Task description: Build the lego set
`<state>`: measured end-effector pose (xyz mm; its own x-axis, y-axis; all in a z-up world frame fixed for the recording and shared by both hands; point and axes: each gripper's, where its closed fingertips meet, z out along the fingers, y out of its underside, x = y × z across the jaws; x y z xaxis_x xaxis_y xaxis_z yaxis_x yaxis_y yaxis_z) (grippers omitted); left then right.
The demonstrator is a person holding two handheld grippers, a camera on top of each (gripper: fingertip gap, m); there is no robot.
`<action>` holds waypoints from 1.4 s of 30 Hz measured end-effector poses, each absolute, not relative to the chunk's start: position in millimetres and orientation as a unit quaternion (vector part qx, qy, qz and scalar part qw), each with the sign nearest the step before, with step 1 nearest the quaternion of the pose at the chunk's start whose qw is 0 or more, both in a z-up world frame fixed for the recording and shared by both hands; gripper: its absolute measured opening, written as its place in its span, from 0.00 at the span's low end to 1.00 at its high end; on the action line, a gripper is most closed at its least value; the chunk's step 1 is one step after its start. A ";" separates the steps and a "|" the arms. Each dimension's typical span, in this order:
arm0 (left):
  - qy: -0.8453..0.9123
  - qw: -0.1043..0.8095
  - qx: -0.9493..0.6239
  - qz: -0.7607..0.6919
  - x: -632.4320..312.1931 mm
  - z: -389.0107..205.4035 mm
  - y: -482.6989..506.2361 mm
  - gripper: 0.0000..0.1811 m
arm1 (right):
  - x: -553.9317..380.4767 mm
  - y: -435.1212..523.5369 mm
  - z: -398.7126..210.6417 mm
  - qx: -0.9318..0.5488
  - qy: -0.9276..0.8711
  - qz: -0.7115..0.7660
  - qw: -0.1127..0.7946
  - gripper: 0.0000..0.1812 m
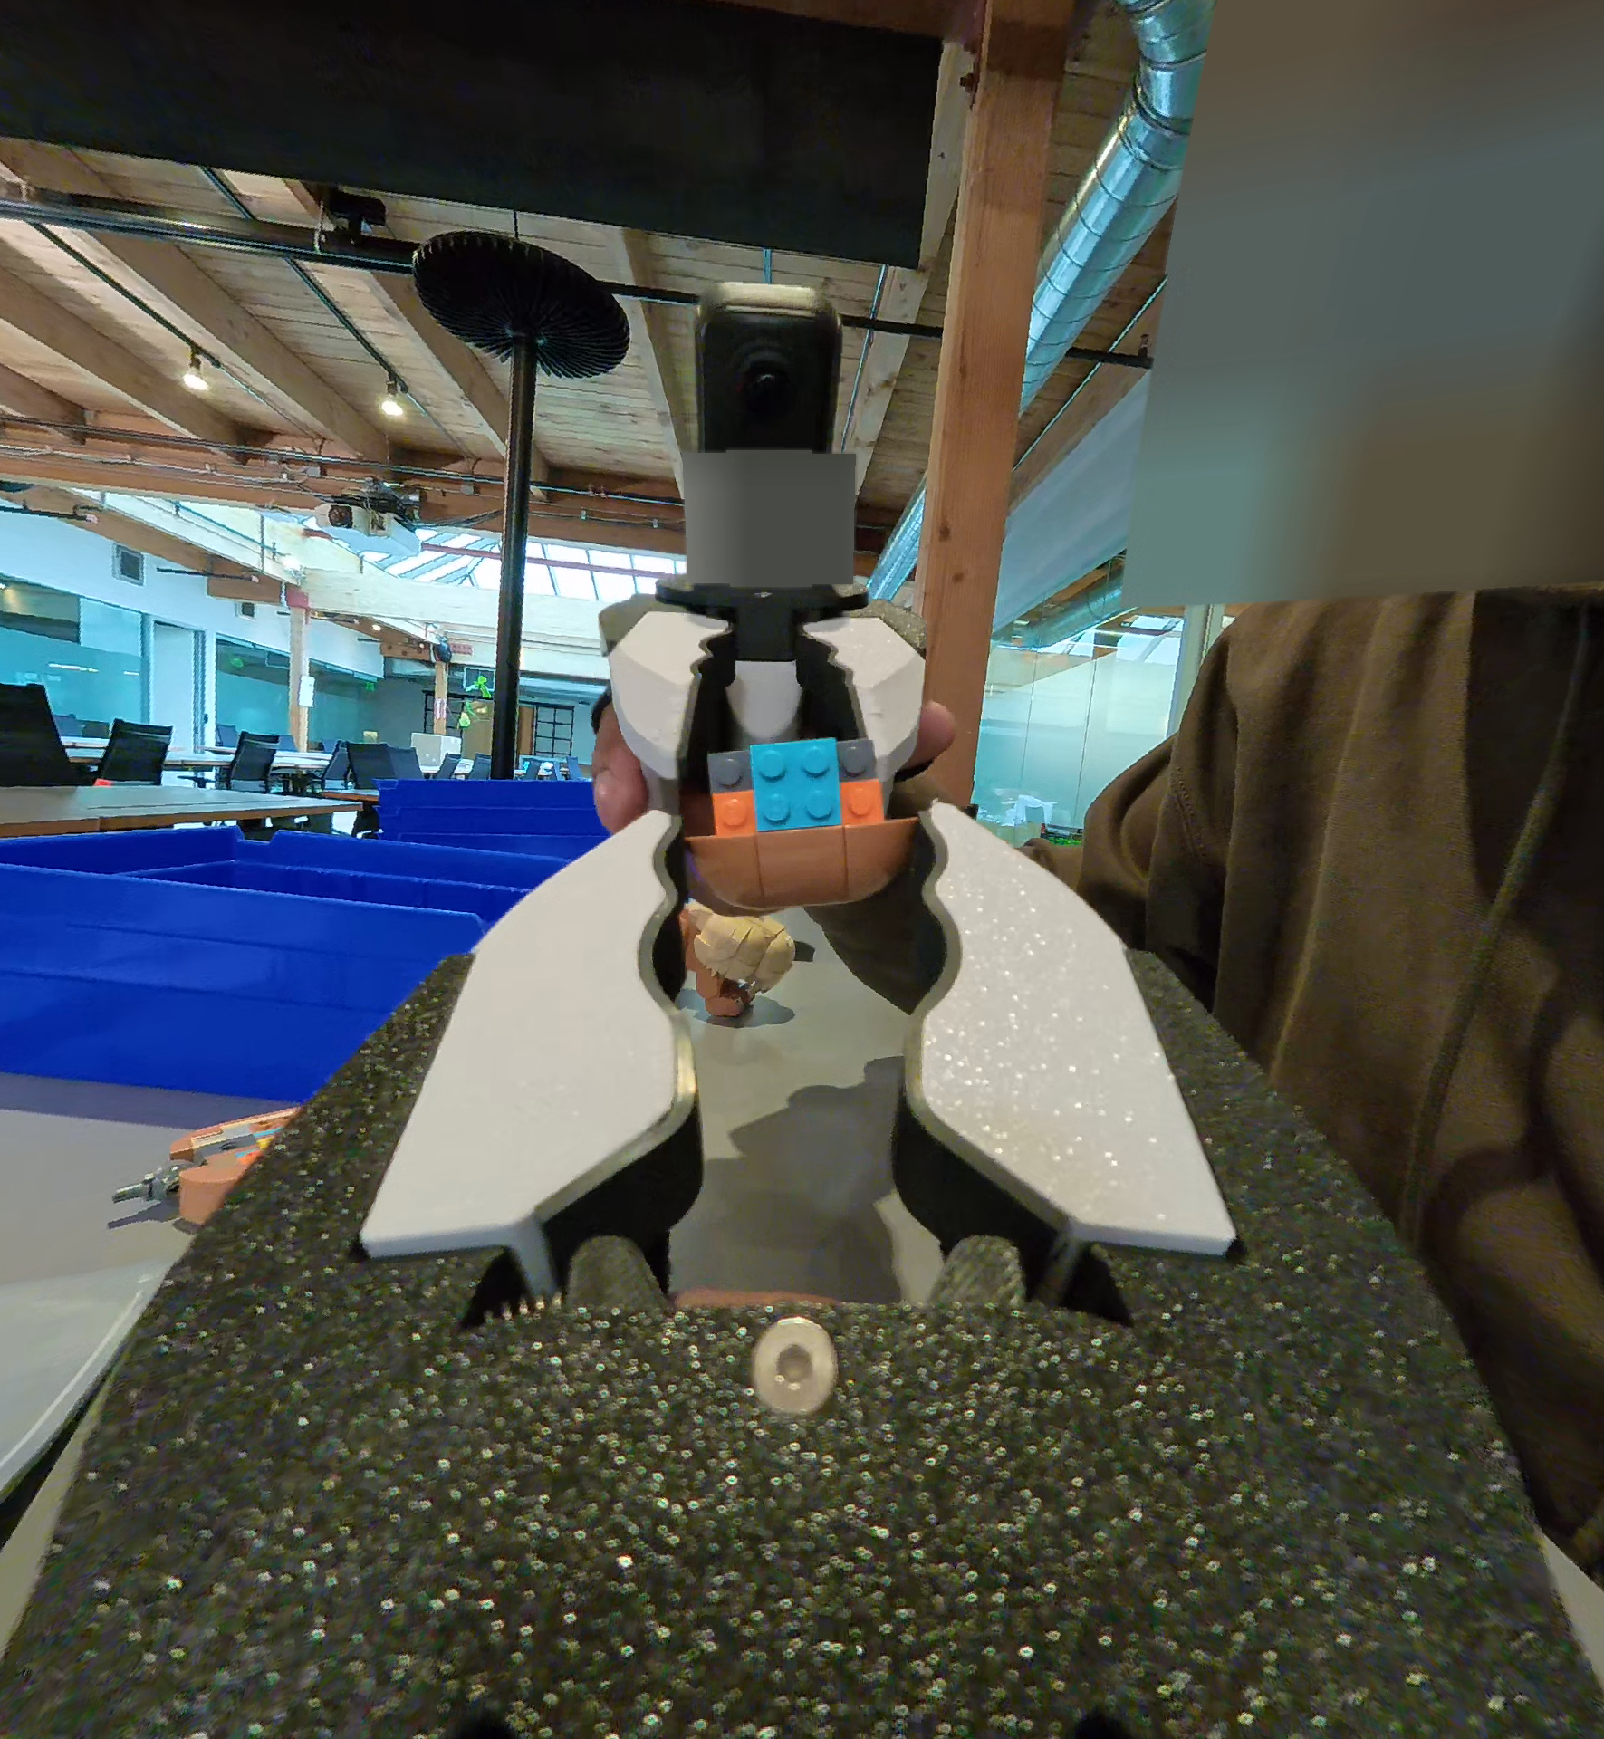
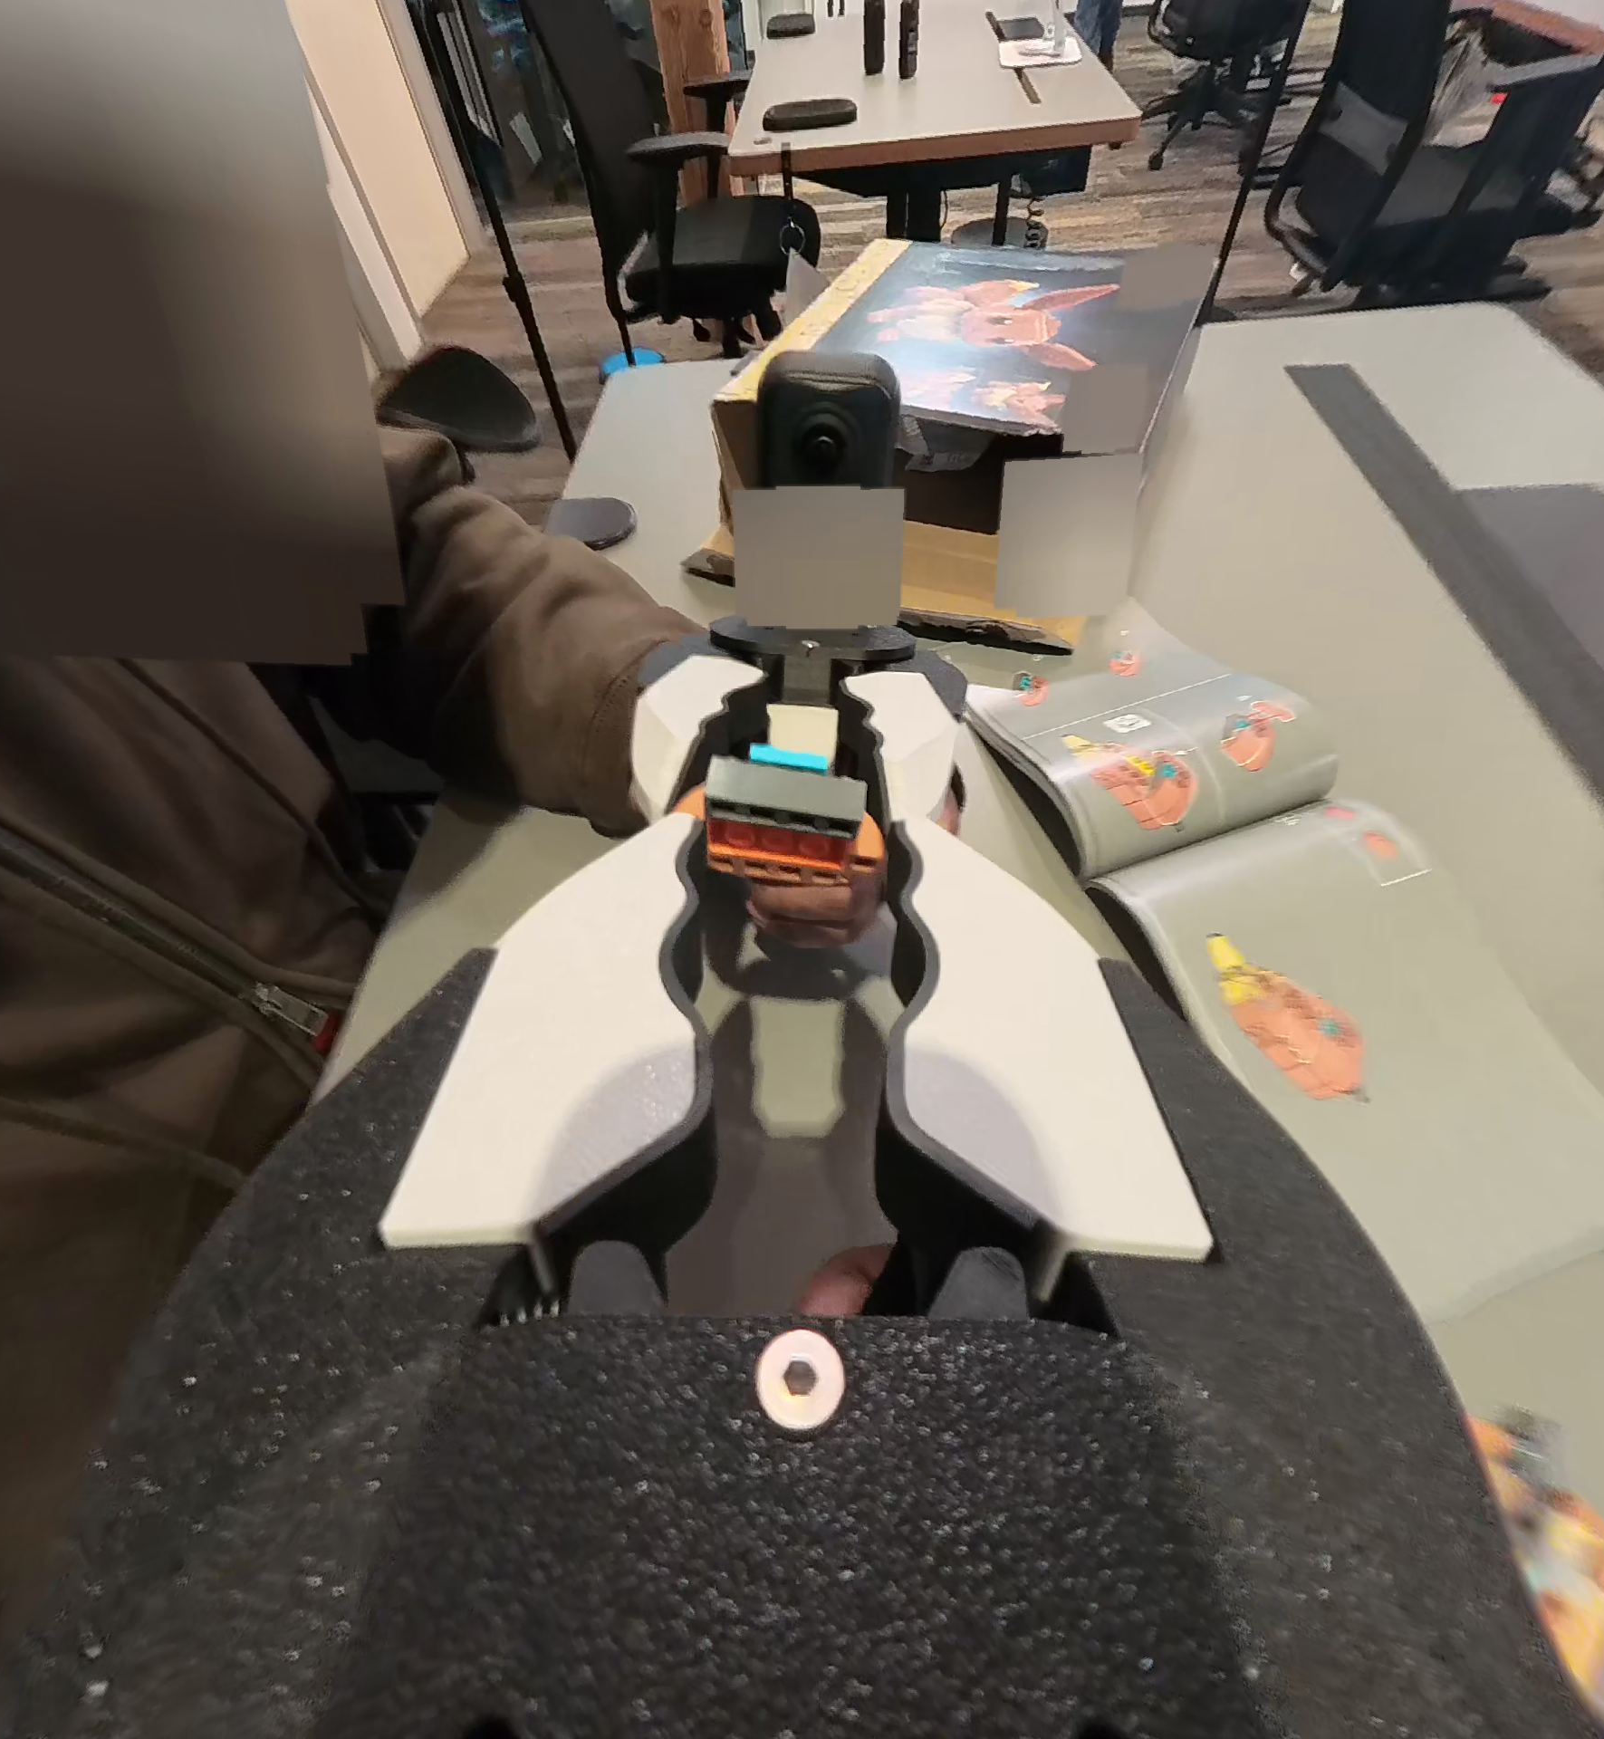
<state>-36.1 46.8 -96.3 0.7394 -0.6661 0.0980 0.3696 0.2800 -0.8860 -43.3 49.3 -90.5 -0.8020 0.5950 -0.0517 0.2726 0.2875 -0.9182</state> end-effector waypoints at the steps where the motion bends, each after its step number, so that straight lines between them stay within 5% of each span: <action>1: 0.149 0.786 -0.500 -0.332 -35.9 -95.9 46.3 0.26 | -42.8 51.9 -89.7 -0.261 -0.798 0.517 0.168 0.21; 5: 0.145 0.786 -0.494 -0.344 -38.2 -94.2 44.3 0.26 | -37.8 60.1 -86.0 -0.150 -0.864 0.431 0.215 0.22; 18: 0.148 0.776 -0.488 -0.370 -39.4 -93.3 40.6 0.26 | -42.5 45.4 -82.7 0.149 -0.956 0.192 0.165 0.19; 42: 0.157 0.765 -0.502 -0.372 -35.0 -96.8 42.2 0.26 | -45.9 32.3 -101.9 0.222 -0.962 0.127 0.093 0.11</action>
<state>-35.0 42.2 -96.8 0.6735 -0.7270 0.1336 0.4113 0.2184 -0.8849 -45.9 32.3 -101.9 -0.8842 -0.4034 0.2356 -0.4506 0.8695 -0.2021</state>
